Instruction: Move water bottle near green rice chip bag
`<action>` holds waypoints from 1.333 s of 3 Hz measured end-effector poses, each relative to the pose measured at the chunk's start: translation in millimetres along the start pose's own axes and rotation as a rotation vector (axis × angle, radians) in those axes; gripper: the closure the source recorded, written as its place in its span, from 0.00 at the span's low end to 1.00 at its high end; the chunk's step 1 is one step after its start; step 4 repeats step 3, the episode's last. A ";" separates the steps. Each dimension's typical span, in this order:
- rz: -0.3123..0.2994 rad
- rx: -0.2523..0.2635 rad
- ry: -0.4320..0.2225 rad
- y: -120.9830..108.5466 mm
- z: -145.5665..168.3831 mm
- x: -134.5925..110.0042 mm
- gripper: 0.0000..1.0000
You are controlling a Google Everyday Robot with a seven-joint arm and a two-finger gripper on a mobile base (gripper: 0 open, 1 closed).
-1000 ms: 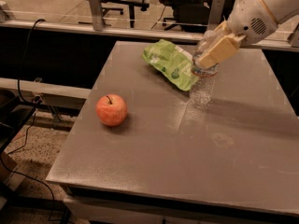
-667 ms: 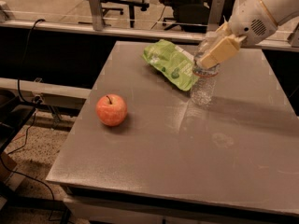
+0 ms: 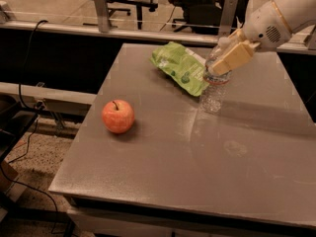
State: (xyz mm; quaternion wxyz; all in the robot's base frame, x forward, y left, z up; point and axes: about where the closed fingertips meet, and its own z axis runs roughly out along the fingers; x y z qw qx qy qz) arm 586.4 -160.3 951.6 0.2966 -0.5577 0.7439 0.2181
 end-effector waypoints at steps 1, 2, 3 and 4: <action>0.001 -0.002 -0.005 -1.4 2.7 -0.4 0.12; 0.001 -0.003 -0.007 -2.1 4.8 -1.2 0.00; 0.001 -0.003 -0.007 -2.2 4.9 -1.3 0.00; 0.001 -0.003 -0.007 -2.2 4.9 -1.3 0.00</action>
Offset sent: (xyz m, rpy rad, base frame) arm 0.0017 0.0012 -0.0015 0.0056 0.0008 0.0000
